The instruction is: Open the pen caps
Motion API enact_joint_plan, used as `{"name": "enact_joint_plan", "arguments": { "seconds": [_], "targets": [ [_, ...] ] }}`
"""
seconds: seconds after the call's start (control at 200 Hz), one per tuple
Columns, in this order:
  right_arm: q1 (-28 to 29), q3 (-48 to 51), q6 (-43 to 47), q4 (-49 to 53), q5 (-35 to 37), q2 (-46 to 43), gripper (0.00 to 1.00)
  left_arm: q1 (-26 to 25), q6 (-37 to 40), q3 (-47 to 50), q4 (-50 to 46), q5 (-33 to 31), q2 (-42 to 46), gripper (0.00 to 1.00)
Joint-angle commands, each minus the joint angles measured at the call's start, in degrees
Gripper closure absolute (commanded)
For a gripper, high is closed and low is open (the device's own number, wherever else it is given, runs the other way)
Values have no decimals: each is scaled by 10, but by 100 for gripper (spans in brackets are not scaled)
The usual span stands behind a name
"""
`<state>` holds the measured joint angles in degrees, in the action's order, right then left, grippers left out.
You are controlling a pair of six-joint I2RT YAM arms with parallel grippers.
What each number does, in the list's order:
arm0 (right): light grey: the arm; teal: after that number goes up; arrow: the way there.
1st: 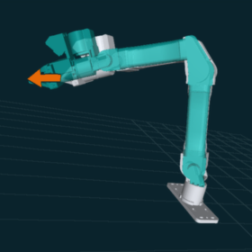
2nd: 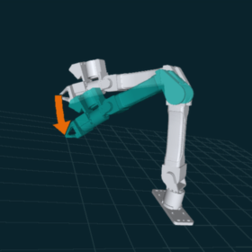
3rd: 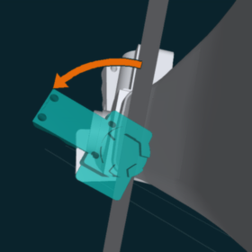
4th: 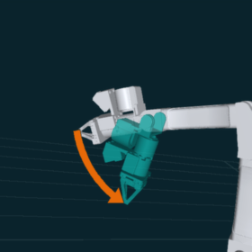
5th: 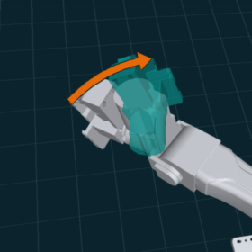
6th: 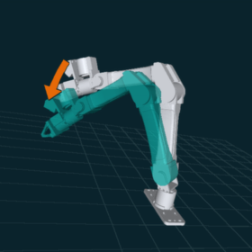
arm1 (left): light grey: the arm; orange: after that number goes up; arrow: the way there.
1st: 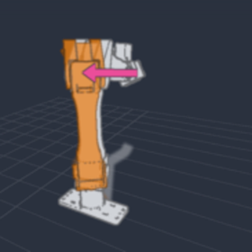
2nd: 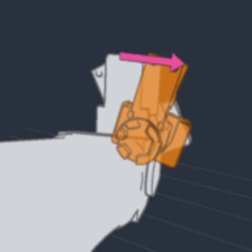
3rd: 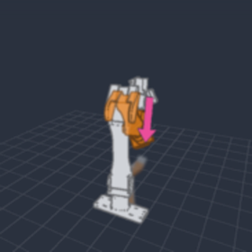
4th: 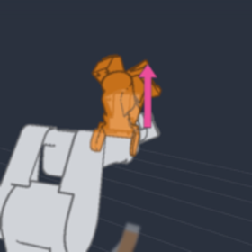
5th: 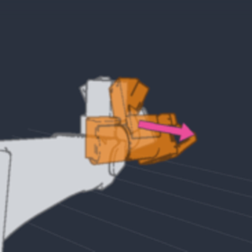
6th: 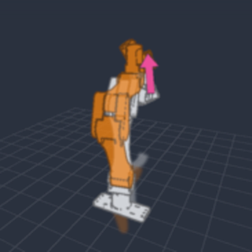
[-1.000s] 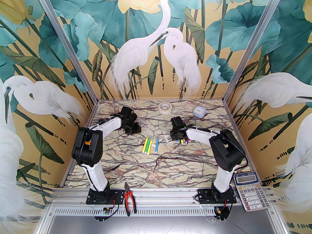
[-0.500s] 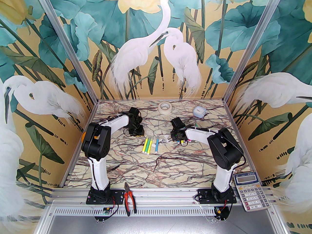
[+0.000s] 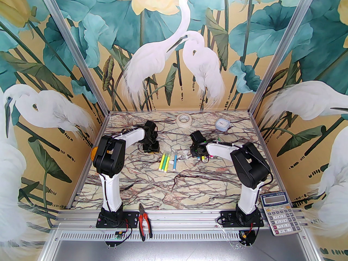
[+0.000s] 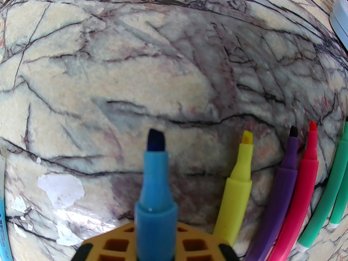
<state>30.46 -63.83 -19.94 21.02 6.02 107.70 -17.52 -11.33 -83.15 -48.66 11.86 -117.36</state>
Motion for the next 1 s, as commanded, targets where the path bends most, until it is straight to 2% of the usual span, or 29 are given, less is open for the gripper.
{"name": "enact_joint_plan", "arguments": {
  "seconds": [0.0, 0.165, 0.4, 0.995],
  "targets": [
    [-2, -13, -9, 7, 1, 11, 100, 12, 0, -6, -16, -30, -11, 87],
    [-1, -12, -10, 10, 10, 12, 98, 18, 2, 0, -19, -38, -12, 85],
    [-1, -9, -15, 17, 30, 10, 87, 25, 0, 14, -17, -44, -4, 81],
    [-2, -13, -11, 46, 70, -4, 78, 32, 1, 37, -14, -50, 20, 68]
  ]
}}
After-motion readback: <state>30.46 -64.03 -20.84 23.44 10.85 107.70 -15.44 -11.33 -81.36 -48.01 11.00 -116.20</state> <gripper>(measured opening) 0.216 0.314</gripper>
